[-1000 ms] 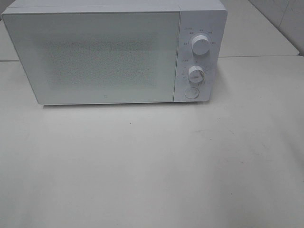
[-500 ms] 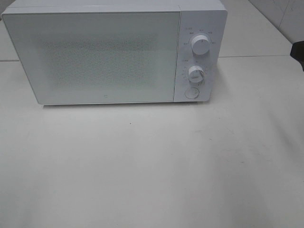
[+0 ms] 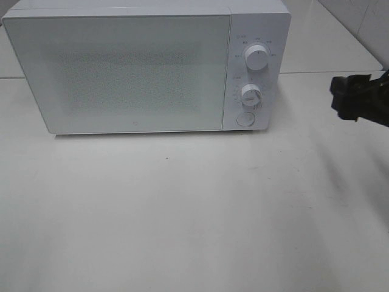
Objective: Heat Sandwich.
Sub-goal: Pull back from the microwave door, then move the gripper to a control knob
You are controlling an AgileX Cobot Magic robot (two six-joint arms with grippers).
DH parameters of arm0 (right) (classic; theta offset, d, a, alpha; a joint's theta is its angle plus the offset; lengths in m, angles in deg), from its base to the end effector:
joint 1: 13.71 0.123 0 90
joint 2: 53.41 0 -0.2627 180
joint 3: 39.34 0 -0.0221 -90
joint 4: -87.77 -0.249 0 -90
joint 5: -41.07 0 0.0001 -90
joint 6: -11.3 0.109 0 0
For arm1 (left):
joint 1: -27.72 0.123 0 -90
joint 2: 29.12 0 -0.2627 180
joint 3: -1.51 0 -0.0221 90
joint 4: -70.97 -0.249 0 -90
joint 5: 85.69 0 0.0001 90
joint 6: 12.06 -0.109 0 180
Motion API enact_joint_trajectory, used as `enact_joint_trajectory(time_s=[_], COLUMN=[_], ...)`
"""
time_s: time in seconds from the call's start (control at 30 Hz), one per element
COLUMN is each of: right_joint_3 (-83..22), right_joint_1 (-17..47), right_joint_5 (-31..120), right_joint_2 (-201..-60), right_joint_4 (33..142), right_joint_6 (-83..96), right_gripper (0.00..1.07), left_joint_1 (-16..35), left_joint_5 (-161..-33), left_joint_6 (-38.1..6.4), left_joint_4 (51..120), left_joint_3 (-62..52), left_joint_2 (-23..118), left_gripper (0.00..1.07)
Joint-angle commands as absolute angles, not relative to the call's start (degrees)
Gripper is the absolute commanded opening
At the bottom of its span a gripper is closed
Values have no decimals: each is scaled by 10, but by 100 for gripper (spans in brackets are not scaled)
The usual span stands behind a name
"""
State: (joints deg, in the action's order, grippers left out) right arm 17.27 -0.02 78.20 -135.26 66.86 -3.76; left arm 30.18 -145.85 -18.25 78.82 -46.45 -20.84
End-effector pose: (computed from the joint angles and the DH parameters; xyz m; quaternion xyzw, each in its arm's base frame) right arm 0.2465 0.0359 0.1869 -0.0132 0.7818 -0.0005 0.6234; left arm 0.0324 -0.0115 0.2698 0.0299 0.8474 -0.0286 0.5294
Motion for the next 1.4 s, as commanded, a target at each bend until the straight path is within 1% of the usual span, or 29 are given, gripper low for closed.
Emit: enact_joint_trajectory(time_s=[0.03,0.07,0.1,0.13,0.2,0.23,0.27,0.3,0.37,0.4,0.47,0.57,1.13,1.4], right_joint_3=[173,173,173,173,173,172,172,172,163,156,150,120,10,-35], right_joint_1=[57,96,115,115,151,181,195,195,236,247,254,281,286,272], right_joint_5=[857,898,913,913,942,976,993,993,1030,1036,1039,1060,1078,1077], right_joint_2=[-1387,-1413,-1425,-1425,-1451,-1473,-1483,-1483,-1517,-1527,-1534,-1569,-1687,-1745], right_joint_4=[598,562,549,549,519,490,480,480,443,431,423,402,394,410], right_joint_6=[-85,-96,-96,-96,-95,-94,-94,-94,-94,-94,-94,-94,-62,-62], right_gripper=[91,91,90,90,90,90,90,90,90,89,89,88,86,85], left_joint_1=[305,305,305,305,305,305,305,305,305,305,305,305,305,305], left_joint_5=[-1452,-1452,-1452,-1452,-1452,-1452,-1452,-1452,-1452,-1452,-1452,-1452,-1452,-1452], left_joint_6=[-179,-179,-179,-179,-179,-179,-179,-179,-179,-179,-179,-179,-179,-179], left_joint_4=[791,791,791,791,791,791,791,791,791,791,791,791,791,791], left_joint_3=[-467,-467,-467,-467,-467,-467,-467,-467,-467,-467,-467,-467,-467,-467], left_joint_2=[-224,-224,-224,-224,-224,-224,-224,-224,-224,-224,-224,-224,-224,-224], left_gripper=[103,103,103,103,103,103,103,103,103,103,103,103,103,103])
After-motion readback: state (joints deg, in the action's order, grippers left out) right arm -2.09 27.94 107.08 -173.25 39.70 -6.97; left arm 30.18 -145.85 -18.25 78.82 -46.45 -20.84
